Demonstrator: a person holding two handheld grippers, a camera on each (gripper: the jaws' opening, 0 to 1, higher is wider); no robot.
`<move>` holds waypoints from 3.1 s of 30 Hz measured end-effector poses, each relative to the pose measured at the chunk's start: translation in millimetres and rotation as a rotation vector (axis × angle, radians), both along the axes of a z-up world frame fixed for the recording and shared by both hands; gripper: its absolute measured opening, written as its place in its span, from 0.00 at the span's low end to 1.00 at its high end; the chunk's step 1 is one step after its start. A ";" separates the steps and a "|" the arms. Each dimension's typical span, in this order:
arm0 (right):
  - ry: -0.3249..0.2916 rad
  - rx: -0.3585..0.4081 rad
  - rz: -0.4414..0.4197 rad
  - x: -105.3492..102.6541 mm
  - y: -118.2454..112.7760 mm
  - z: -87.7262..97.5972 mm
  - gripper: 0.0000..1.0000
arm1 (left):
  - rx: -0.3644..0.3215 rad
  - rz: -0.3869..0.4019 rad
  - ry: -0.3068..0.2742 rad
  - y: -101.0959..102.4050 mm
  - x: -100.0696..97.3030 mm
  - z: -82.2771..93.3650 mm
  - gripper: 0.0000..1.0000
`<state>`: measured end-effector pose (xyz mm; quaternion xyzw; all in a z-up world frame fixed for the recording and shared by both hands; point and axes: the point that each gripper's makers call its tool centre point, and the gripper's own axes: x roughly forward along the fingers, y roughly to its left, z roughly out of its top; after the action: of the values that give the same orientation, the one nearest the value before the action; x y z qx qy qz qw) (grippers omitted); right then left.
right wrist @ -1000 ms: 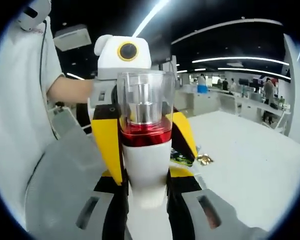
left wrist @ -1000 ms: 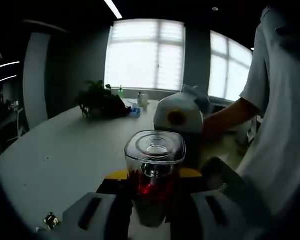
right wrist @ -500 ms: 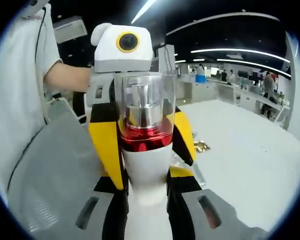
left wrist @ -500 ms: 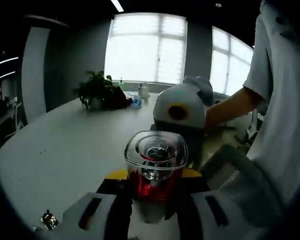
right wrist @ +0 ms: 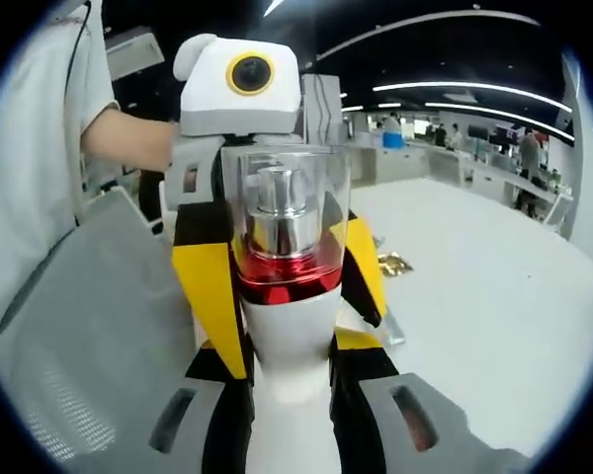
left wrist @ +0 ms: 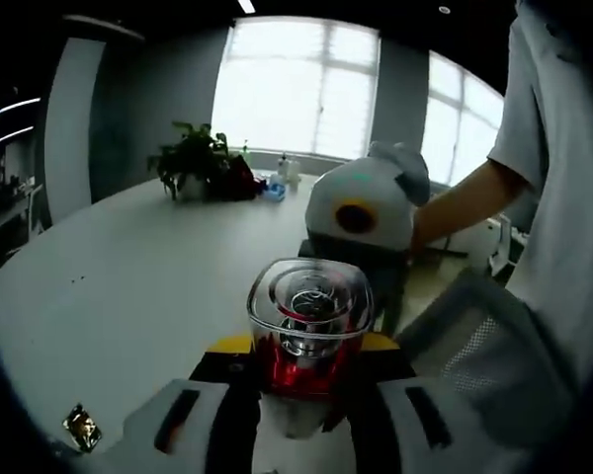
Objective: Arrange the skincare products in the storage area until every visible bottle or jar stands upright without overlapping.
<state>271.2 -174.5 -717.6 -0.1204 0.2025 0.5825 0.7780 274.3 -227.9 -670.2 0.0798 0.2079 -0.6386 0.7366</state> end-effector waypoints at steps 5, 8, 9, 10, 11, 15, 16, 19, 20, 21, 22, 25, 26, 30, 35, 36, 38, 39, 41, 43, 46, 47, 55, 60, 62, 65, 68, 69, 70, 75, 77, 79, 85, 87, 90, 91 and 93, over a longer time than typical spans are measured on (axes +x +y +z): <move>0.009 0.004 -0.014 7.7 -4.1 -12.0 0.28 | -0.001 -0.013 0.004 -2.7 7.4 -11.8 0.28; 0.010 0.003 -0.018 13.7 -5.5 -18.9 0.28 | -0.001 -0.021 -0.001 -4.6 12.3 -18.5 0.28; 0.011 0.003 -0.020 15.3 -6.1 -20.7 0.28 | -0.002 -0.022 -0.002 -5.7 14.6 -21.0 0.28; 0.012 0.003 -0.023 18.1 -7.1 -23.4 0.28 | -0.003 -0.023 -0.002 -6.4 16.2 -22.7 0.28; 0.013 0.002 -0.026 19.8 -7.7 -25.1 0.28 | -0.003 -0.024 -0.002 -7.3 18.6 -25.0 0.28; 0.015 0.003 -0.038 27.4 -10.5 -31.1 0.28 | -0.007 -0.028 0.001 -10.3 25.3 -30.3 0.28; 0.016 0.003 -0.040 28.9 -10.9 -32.1 0.28 | -0.009 -0.029 0.003 -10.9 27.3 -31.9 0.28; 0.016 -0.001 -0.040 34.7 -12.9 -37.0 0.28 | -0.012 -0.030 0.009 -11.9 33.1 -36.8 0.28; 0.016 -0.003 -0.040 36.2 -13.6 -38.4 0.28 | -0.012 -0.032 0.009 -12.3 34.7 -38.3 0.28; 0.016 -0.005 -0.040 37.7 -14.3 -39.8 0.28 | -0.011 -0.032 0.011 -13.1 36.0 -39.6 0.28; 0.017 -0.006 -0.042 39.6 -15.2 -41.4 0.28 | -0.010 -0.032 0.011 -14.3 37.8 -41.2 0.28; 0.019 -0.007 -0.048 43.8 -17.5 -44.7 0.28 | -0.010 -0.031 0.013 -16.6 42.5 -44.7 0.28; 0.018 -0.009 -0.050 45.6 -18.5 -45.9 0.28 | -0.011 -0.031 0.014 -16.7 43.0 -45.1 0.28; 0.016 -0.012 -0.051 50.5 -21.5 -50.4 0.28 | -0.012 -0.031 0.016 -19.0 47.1 -48.8 0.28; -0.002 -0.016 -0.053 57.8 -25.5 -50.6 0.28 | -0.027 -0.023 -0.005 -23.0 54.6 -48.5 0.28; -0.007 -0.017 -0.055 60.4 -26.6 -50.6 0.28 | -0.029 -0.022 -0.013 -24.1 56.3 -48.5 0.28; -0.016 -0.019 -0.058 64.0 -28.9 -50.8 0.28 | -0.033 -0.020 -0.024 -24.2 62.7 -50.2 0.28; -0.023 -0.022 -0.060 66.5 -30.8 -50.9 0.28 | -0.034 -0.019 -0.026 -25.1 63.5 -50.1 0.28; -0.034 -0.024 -0.064 70.0 -33.2 -50.6 0.28 | -0.038 -0.016 -0.036 -27.8 66.7 -49.9 0.28; -0.046 -0.025 -0.066 73.3 -35.3 -50.9 0.28 | -0.043 -0.014 -0.040 -30.1 69.4 -49.6 0.28; -0.053 -0.022 -0.065 77.7 -38.1 -51.3 0.28 | -0.054 -0.007 -0.035 -31.8 72.4 -49.1 0.29; -0.058 -0.022 -0.061 78.8 -38.8 -51.3 0.28 | -0.061 -0.004 -0.034 -32.6 76.3 -49.5 0.29; -0.067 -0.017 -0.022 87.0 -42.3 -51.0 0.28 | -0.087 0.020 -0.047 -38.0 86.0 -48.7 0.29; -0.069 -0.009 -0.011 91.0 -44.5 -51.8 0.28 | -0.093 0.022 -0.049 -38.5 90.6 -49.6 0.29; -0.068 -0.005 -0.005 91.2 -43.9 -51.7 0.28 | -0.092 0.023 -0.052 -39.3 90.2 -49.2 0.29; -0.064 -0.003 0.001 95.3 -44.8 -52.4 0.28 | -0.092 0.027 -0.052 -40.4 90.0 -48.4 0.29; -0.060 -0.007 0.005 94.5 -44.1 -51.9 0.28 | -0.092 0.027 -0.048 -41.3 89.1 -47.7 0.29; -0.058 -0.007 0.004 94.4 -44.2 -52.0 0.29 | -0.092 0.028 -0.046 -41.3 89.0 -47.7 0.29; -0.054 -0.004 0.002 93.7 -43.6 -51.6 0.29 | -0.092 0.029 -0.043 -41.4 88.6 -47.7 0.29; -0.030 0.001 -0.018 93.6 -43.5 -52.2 0.29 | -0.099 0.035 -0.029 -42.0 87.8 -46.2 0.29; -0.016 -0.001 -0.028 93.5 -44.0 -52.8 0.29 | -0.104 0.035 -0.023 -42.7 87.0 -44.8 0.29; -0.006 0.000 -0.036 92.8 -43.4 -52.8 0.30 | -0.106 0.035 -0.022 -43.2 86.2 -43.5 0.30; 0.009 0.007 -0.057 92.4 -41.4 -49.4 0.34 | -0.107 0.039 -0.019 -41.3 86.0 -39.8 0.35; 0.012 0.001 -0.059 91.6 -40.7 -49.1 0.37 | -0.101 0.040 -0.018 -40.0 85.5 -40.0 0.36; 0.018 -0.021 -0.051 87.6 -40.3 -52.0 0.40 | -0.088 0.047 -0.016 -36.3 84.7 -39.7 0.40; 0.017 -0.025 -0.049 86.5 -40.2 -52.3 0.40 | -0.086 0.048 -0.016 -35.8 84.4 -38.9 0.41; 0.019 -0.032 -0.049 84.5 -40.1 -52.3 0.41 | -0.076 0.056 -0.020 -33.1 85.4 -38.8 0.44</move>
<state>355.7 -214.6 -769.9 -0.1223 0.2224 0.5608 0.7881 359.6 -260.9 -709.0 0.0526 0.1783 -0.6243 0.7587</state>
